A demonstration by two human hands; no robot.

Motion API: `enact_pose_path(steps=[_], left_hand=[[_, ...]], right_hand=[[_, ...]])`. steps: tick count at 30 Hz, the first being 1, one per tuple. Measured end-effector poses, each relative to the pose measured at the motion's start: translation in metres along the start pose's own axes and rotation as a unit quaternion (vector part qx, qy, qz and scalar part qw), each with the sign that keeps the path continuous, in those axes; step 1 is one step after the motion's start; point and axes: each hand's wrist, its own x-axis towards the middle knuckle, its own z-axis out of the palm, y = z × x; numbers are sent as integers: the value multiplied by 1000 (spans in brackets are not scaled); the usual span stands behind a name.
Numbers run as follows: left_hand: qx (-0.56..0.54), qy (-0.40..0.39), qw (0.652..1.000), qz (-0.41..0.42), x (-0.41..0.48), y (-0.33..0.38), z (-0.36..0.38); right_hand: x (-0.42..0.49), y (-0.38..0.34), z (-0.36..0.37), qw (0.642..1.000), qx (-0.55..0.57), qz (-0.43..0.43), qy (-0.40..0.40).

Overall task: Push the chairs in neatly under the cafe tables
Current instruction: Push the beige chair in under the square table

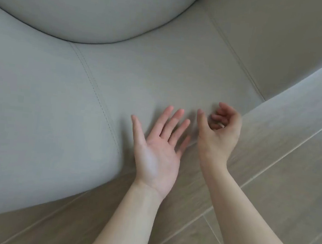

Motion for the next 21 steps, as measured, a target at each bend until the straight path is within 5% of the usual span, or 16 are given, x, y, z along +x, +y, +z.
enact_pose_path(steps=[7, 12, 21], left_hand=[[-19, 104, 979, -172, -1, -26, 4], [-99, 287, 953, -24, 5, -33, 14], [-143, 322, 932, 84, -1, -29, 14]], right_hand=[[15, 6, 3, 983, 24, 176, 55], [28, 3, 3, 941, 173, 289, 28], [39, -14, 3, 911, 205, 359, -10]])
